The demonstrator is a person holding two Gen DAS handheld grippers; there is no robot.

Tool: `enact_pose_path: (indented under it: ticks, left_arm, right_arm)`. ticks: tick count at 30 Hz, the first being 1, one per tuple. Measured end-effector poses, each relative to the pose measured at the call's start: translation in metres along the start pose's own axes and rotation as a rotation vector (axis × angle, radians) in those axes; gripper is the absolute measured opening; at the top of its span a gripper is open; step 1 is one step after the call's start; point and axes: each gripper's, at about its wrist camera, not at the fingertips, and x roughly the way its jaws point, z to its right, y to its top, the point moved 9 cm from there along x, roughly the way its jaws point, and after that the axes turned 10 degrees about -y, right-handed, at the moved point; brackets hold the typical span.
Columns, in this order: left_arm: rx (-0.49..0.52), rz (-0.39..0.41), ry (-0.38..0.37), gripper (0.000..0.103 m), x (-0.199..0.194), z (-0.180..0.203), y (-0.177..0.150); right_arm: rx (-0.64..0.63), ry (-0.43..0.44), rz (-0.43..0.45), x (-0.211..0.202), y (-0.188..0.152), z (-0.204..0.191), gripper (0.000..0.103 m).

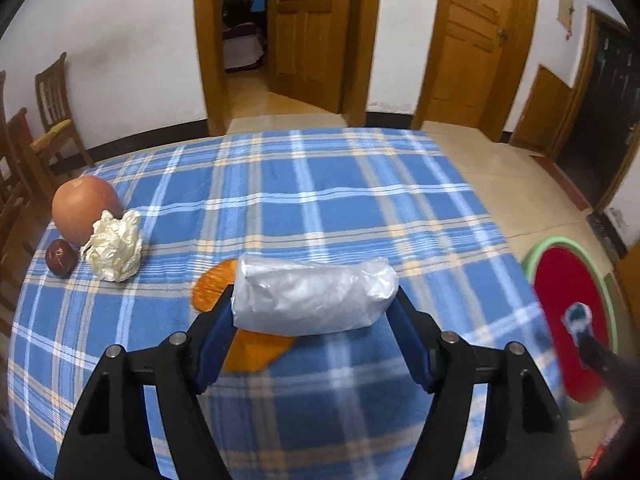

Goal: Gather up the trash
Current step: 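Carry the foil bundle over the red bin and open the left gripper while the right releases the blue piece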

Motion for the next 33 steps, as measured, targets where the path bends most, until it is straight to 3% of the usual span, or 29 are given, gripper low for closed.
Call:
enact_pose_path:
  ticks: [9,18,33]
  left_arm:
    - [0.038,0.017,-0.126,0.073,-0.023,0.05,-0.001]
    - [0.083,-0.017,-0.219,0.073,-0.023,0.102,-0.014]
    - [0.173,-0.079,-0.295,0.073,-0.01,0.164,-0.033]
  right_arm:
    - [0.08,-0.08,0.026,-0.016,-0.002,0.049,0.014]
    - [0.149,-0.171,0.008,-0.019,-0.014,0.102,0.017]
    - [0.201,-0.181,0.036,-0.034,-0.019,0.13,0.032]
